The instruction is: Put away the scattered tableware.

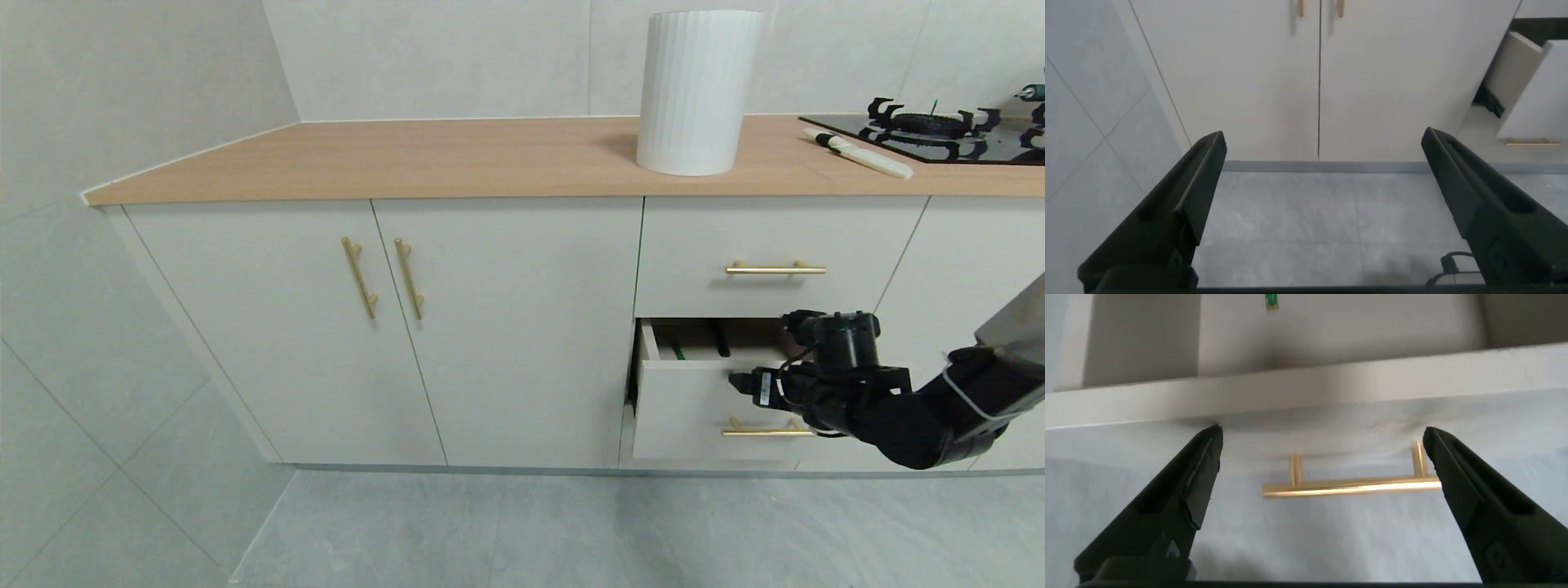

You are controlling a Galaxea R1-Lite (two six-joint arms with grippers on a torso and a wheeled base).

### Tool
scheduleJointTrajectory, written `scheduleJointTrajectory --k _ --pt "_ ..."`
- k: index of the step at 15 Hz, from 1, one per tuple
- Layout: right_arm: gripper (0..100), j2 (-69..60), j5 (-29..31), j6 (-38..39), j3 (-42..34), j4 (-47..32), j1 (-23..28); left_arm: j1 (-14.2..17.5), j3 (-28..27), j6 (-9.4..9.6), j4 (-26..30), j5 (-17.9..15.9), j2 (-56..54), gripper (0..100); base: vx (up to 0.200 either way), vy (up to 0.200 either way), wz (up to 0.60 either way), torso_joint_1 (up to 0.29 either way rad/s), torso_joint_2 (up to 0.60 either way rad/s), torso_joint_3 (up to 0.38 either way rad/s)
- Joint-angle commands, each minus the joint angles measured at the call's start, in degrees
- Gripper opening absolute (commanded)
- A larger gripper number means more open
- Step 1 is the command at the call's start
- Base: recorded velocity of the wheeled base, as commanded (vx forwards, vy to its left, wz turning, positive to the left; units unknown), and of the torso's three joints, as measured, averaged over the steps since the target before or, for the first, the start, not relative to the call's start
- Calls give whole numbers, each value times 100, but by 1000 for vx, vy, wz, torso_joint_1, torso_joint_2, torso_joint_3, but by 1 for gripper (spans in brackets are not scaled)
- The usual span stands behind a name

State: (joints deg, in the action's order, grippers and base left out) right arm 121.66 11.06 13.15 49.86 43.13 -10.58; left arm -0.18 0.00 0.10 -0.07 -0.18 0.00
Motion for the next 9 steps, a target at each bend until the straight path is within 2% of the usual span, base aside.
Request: scheduleJointTrajectory --k 1,4,7,9 --pt "100 560 72 3 6 380 214 -8 0 -1 -1 1 0 100 0 0 0 0 0 0" --pt "100 789 90 12 50 714 258 1 0 -1 -1 1 0 100 0 0 0 0 0 0" --pt "100 1237 520 29 358 1338 258 -8 0 -1 -1 1 0 100 0 0 0 0 0 0" --pt "100 1430 696 73 595 1488 258 -8 0 -1 -1 1 0 100 0 0 0 0 0 0"
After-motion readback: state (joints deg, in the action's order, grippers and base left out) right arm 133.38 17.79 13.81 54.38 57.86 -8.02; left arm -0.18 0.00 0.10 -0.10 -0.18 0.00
